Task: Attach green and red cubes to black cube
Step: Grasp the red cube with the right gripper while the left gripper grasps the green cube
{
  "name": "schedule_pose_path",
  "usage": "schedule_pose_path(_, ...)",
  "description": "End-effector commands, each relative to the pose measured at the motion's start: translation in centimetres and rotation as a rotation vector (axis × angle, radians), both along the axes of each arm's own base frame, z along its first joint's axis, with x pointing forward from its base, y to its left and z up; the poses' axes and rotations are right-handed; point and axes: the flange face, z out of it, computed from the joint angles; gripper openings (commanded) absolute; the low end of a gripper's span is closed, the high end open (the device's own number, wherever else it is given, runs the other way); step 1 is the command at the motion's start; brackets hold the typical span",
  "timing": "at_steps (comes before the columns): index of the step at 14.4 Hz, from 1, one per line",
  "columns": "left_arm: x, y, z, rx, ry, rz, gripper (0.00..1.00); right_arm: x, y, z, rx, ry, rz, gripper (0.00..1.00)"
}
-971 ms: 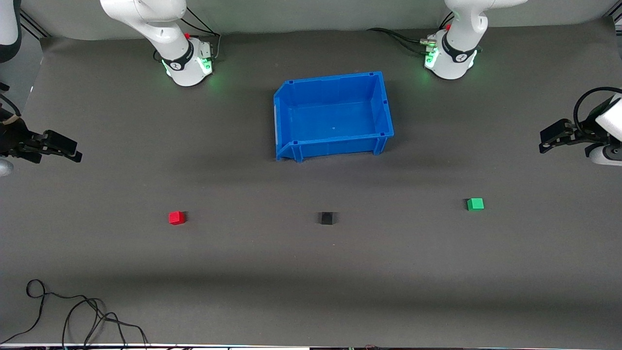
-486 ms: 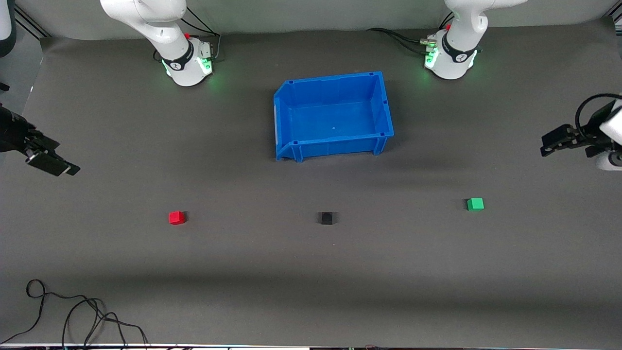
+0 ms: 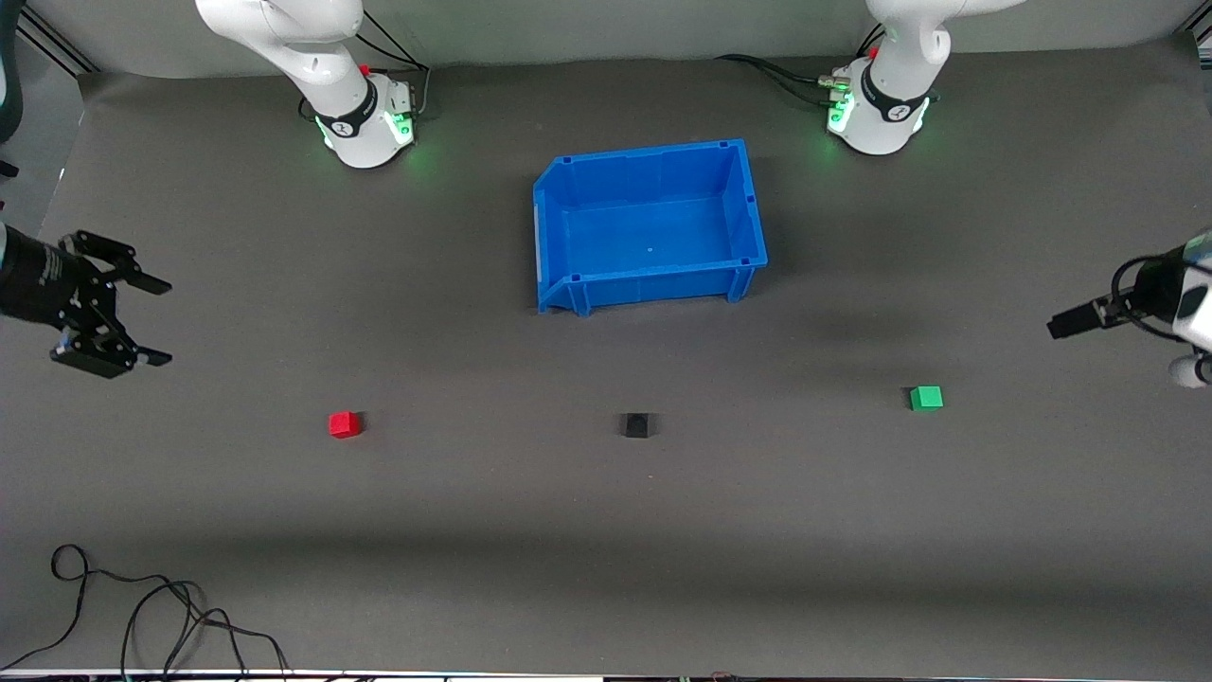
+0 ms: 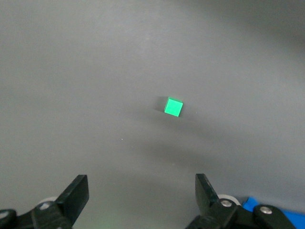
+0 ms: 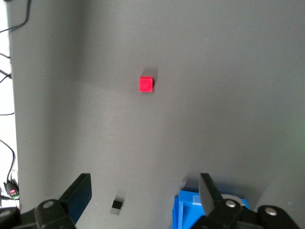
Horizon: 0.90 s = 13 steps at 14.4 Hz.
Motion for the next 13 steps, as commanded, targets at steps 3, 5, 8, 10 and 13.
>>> schedule_pose_path(3,1.8,-0.3,-5.7,0.033,0.032,0.33,0.98,2.6,-1.2,-6.9,0.057,0.04,-0.076,1.0)
schedule_pose_path(5,2.6,-0.4,-8.7,0.054,0.048,0.488,0.97,3.1,-1.4,-10.4,0.095,0.047,-0.09,1.0)
schedule_pose_path(8,3.1,-0.1,-13.5,0.065,0.058,0.705,0.96,2.6,-2.2,-16.9,0.173,0.021,-0.071,1.0)
schedule_pose_path(10,2.8,-0.4,-16.6,0.04,0.012,0.811,0.97,2.6,-2.6,-21.3,0.216,-0.006,-0.054,1.0)
schedule_pose_path(13,2.2,-0.1,-21.6,0.054,0.017,0.941,0.97,3.1,-3.8,-27.1,0.27,-0.027,-0.032,1.0)
